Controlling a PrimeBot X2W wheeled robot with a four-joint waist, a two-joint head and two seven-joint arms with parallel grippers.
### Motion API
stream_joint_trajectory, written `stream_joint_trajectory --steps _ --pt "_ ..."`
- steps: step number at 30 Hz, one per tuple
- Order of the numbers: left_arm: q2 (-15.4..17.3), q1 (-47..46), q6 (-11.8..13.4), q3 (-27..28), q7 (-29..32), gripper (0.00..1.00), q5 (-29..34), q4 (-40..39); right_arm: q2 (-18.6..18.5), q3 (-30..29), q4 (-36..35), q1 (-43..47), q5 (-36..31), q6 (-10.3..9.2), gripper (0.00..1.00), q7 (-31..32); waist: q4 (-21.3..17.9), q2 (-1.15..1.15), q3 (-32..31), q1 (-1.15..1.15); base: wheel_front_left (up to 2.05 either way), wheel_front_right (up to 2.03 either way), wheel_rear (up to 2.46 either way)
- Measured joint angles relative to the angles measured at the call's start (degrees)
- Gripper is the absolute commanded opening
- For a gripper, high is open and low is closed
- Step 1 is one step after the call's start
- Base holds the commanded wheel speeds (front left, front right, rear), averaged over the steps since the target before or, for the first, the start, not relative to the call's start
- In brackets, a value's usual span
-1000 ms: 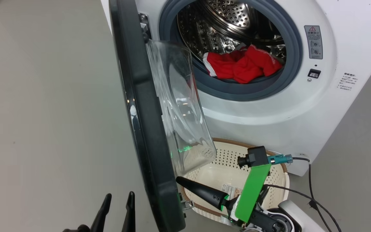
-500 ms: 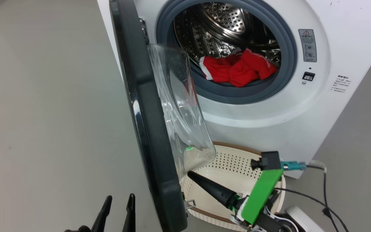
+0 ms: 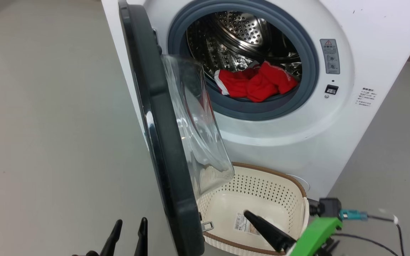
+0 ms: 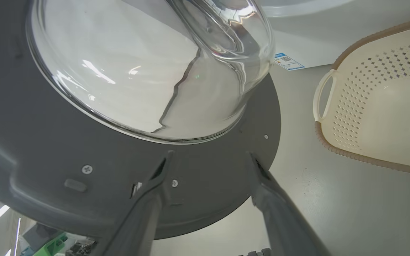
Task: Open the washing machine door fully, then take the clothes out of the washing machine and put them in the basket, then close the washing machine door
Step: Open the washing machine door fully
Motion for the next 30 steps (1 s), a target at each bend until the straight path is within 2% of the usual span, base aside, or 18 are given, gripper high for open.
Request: stream_joint_trajectory --steps 10,18,23,26,30 --pt "0.0 0.0 -0.8 0.3 0.0 1.0 0.4 0.8 -3.8 4.0 6.3 1.6 -4.3 0.0 1.0 -9.7 -0.7 0.0 -0.6 0.0 0.0 0.0 0.0" --pt "0.0 0.0 -0.9 1.1 0.0 1.0 0.6 0.9 -5.3 6.8 10.5 1.8 -6.9 0.0 1.0 -17.1 -1.2 0.0 -1.0 0.0 0.0 0.0 0.0" --pt "0.0 0.0 -0.9 1.3 0.0 1.0 0.6 0.9 -6.5 8.0 13.7 1.4 -11.3 0.01 1.0 -21.2 -1.5 0.0 -1.2 0.0 0.0 0.0 0.0" --pt "0.0 0.0 -1.3 1.3 0.0 1.0 0.6 0.9 -6.2 6.3 15.3 1.4 -17.2 0.01 1.0 -21.9 -1.7 0.0 -1.2 0.0 0.0 0.0 0.0" --pt "0.0 0.0 -1.3 1.4 0.0 1.0 0.6 0.9 -4.6 -2.2 13.7 1.5 -27.3 0.01 1.0 -22.0 -2.1 0.0 -1.1 0.0 0.0 0.0 0.0"
